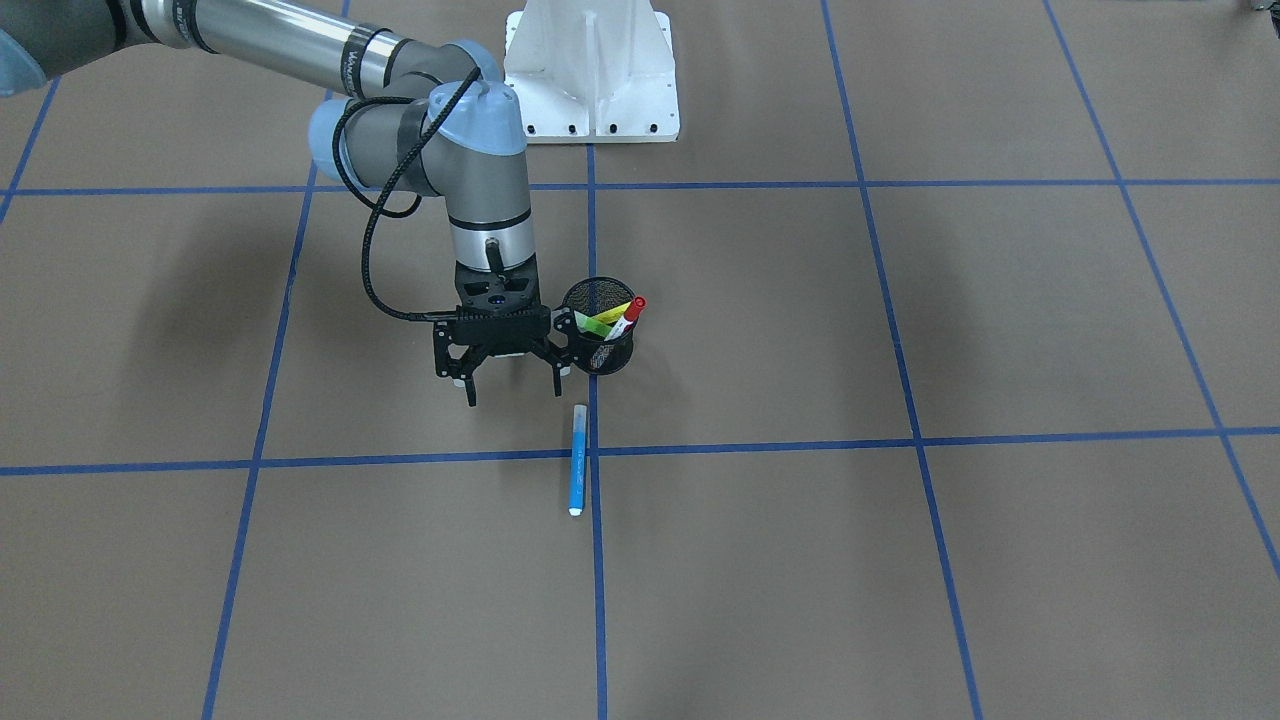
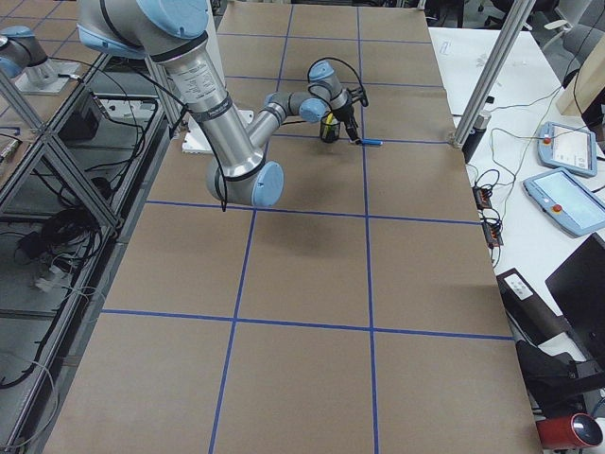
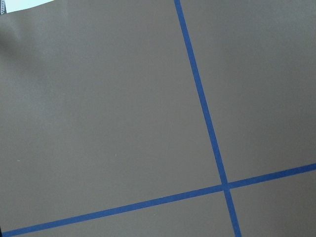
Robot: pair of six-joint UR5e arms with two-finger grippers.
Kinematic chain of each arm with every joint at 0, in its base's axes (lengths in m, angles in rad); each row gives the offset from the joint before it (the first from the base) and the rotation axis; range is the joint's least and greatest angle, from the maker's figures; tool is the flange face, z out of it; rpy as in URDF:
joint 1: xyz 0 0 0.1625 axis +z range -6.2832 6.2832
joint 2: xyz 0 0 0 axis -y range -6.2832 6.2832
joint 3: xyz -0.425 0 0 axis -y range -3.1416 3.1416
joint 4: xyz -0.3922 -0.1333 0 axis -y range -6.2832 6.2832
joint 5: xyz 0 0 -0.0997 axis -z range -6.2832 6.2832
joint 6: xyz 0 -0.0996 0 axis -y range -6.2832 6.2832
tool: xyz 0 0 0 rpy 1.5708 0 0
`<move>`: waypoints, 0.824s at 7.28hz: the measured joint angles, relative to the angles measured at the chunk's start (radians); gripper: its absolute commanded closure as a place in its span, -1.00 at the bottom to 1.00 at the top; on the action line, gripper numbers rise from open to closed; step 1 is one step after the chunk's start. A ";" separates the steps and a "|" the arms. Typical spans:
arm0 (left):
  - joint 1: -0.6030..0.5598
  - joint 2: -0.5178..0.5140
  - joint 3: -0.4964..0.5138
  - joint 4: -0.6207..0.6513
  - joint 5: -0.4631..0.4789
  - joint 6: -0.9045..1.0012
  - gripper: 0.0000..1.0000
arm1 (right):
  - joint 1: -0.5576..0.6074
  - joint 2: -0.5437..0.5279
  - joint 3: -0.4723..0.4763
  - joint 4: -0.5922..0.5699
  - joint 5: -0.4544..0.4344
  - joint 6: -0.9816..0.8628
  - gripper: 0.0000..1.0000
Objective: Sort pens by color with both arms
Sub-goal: 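Place the blue highlighter upright beside the cup, farther from the robot, then raise the right gripper away while the left gripper moves toward the cup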
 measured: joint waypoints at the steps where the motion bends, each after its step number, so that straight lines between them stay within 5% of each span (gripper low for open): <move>1: 0.044 -0.013 -0.041 0.006 0.002 -0.102 -1.00 | 0.016 -0.023 0.046 -0.042 0.053 -0.014 -0.98; 6: 0.382 -0.132 -0.420 0.211 0.015 -0.805 -1.00 | 0.153 -0.186 0.259 -0.240 0.311 -0.174 -0.98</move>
